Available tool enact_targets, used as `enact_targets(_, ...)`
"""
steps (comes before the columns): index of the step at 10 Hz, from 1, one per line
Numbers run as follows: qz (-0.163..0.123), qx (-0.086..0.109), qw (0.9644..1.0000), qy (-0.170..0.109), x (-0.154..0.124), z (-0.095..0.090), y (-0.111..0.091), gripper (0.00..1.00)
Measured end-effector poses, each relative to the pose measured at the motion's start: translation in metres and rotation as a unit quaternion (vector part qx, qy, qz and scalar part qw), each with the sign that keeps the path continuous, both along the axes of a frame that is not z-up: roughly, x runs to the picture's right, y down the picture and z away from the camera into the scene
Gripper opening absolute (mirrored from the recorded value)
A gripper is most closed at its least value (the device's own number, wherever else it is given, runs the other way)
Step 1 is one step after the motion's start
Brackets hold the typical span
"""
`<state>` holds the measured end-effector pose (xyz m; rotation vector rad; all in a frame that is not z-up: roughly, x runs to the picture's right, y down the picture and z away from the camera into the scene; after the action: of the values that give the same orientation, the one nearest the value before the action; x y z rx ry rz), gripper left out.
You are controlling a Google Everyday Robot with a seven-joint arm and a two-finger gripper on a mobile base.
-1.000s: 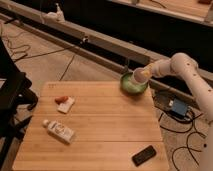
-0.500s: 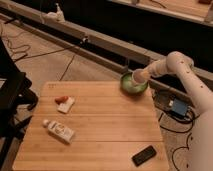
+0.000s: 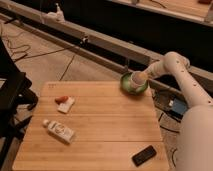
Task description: Place the ceramic cup in the ceramic bowl
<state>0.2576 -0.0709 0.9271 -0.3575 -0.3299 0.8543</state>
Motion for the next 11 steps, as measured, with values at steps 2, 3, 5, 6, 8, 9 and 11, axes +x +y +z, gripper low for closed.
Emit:
enact_targets(2, 0.002, -0.020, 0.9998, 0.004, 0.0032, 0.0056, 0.0058, 0.00)
enact_targets(3, 0.005, -0.027, 0.9996, 0.005, 0.0056, 0.0068, 0.0068, 0.00)
enact_targets(5, 0.012, -0.038, 0.9992, 0.000, 0.0039, 0.0095, 0.0059, 0.03)
enact_targets(6, 0.015, -0.043, 0.9990, -0.005, 0.0024, 0.0104, 0.0065, 0.11)
enact_targets(8, 0.020, -0.050, 0.9985, -0.013, 0.0013, 0.0105, 0.0066, 0.31)
enact_targets(9, 0.021, -0.054, 0.9982, -0.016, 0.0009, 0.0106, 0.0069, 0.41)
enact_targets(11, 0.023, -0.058, 0.9978, -0.021, 0.0007, 0.0108, 0.0077, 0.55)
